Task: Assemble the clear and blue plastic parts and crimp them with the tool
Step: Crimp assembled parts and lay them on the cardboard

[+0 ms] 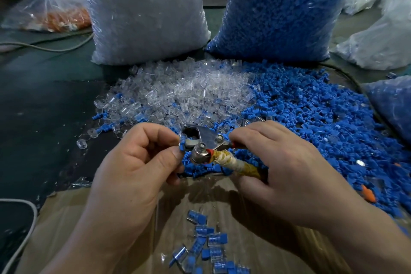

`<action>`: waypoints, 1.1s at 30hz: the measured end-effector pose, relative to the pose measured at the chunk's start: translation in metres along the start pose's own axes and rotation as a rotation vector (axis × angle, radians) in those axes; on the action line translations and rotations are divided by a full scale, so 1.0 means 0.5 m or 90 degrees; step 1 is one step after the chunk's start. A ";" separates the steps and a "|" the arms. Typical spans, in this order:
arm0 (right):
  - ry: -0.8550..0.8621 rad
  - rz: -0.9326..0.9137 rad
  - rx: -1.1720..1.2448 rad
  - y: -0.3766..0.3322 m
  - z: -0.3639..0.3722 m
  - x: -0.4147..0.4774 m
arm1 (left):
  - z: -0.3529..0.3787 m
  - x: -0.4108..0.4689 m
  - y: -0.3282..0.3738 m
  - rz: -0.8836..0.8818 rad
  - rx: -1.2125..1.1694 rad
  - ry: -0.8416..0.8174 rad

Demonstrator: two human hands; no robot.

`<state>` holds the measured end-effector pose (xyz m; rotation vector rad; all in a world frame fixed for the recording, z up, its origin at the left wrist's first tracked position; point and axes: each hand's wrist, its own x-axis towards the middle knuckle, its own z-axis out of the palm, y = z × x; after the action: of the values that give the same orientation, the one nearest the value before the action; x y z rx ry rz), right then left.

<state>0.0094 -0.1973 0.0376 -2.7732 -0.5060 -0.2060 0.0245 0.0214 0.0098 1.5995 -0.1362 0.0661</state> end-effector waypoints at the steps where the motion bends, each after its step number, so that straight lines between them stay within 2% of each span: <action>1: -0.010 0.001 0.000 0.000 -0.001 0.000 | 0.000 -0.001 0.002 0.006 0.004 -0.004; 9: -0.059 0.004 -0.028 -0.006 -0.009 0.006 | 0.001 -0.004 0.002 0.010 0.019 -0.007; 26: -0.072 0.019 -0.025 -0.017 -0.019 0.005 | 0.003 -0.006 0.019 0.028 0.045 -0.014; 31: -0.037 0.017 -0.021 -0.014 -0.013 0.001 | 0.006 -0.010 0.023 0.038 0.067 0.007; 33: -0.034 0.025 -0.030 -0.005 -0.006 -0.001 | 0.005 -0.007 0.018 0.032 0.106 0.048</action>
<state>0.0075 -0.1962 0.0409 -2.8381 -0.4663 -0.1360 0.0197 0.0189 0.0180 1.7572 -0.1144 0.1811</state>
